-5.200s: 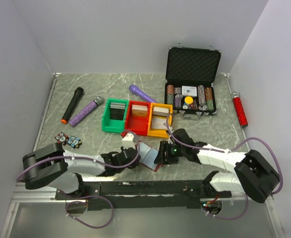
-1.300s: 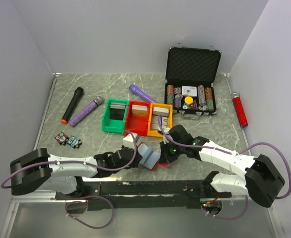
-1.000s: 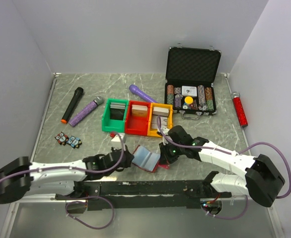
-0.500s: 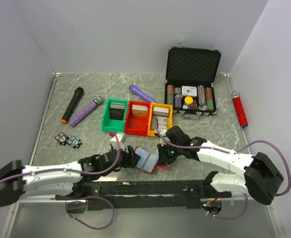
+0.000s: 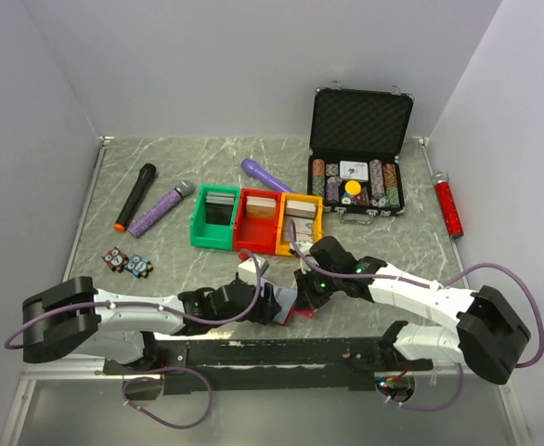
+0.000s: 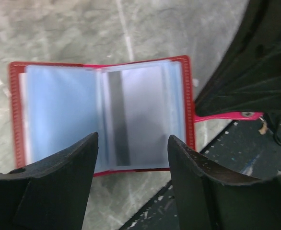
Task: Take the credit cards out of the card holder
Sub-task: Remove the credit card from the card holder.
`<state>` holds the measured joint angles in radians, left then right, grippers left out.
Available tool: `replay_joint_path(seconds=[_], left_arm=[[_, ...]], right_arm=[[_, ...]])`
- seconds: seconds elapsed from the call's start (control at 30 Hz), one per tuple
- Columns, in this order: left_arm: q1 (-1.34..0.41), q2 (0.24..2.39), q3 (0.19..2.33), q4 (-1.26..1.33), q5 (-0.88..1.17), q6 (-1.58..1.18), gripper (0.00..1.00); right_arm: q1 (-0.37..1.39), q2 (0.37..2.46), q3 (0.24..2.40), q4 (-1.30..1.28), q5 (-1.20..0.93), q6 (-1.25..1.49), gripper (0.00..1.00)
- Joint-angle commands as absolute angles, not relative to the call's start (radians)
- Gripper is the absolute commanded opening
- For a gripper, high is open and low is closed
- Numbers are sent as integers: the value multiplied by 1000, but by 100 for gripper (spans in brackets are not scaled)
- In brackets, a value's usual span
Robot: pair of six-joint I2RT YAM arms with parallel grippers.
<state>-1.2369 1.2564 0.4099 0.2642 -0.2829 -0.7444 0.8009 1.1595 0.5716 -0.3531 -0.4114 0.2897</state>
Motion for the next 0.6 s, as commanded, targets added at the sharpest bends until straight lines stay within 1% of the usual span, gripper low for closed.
replay_joint_path(seconds=[0.0,0.13,0.33,0.43,0.57], left_arm=[[-1252,1282,462,338,-241,-704,64],[-1261,1315,476,325,-252,-698,61],[-1261,1327,472,316,-267,-707,51],[-1261,1342,477,310,-268,-704,49],[-1261,1344,476,319,-259,-700,51]], right_arm=[[811,1134,603,-347,-410,281,0],[813,1137,603,-347,-411,281,0],[813,1131,606,-354,-407,276,0],[811,1132,609,-357,-403,273,0],[813,1135,609,-360,-403,272,0]])
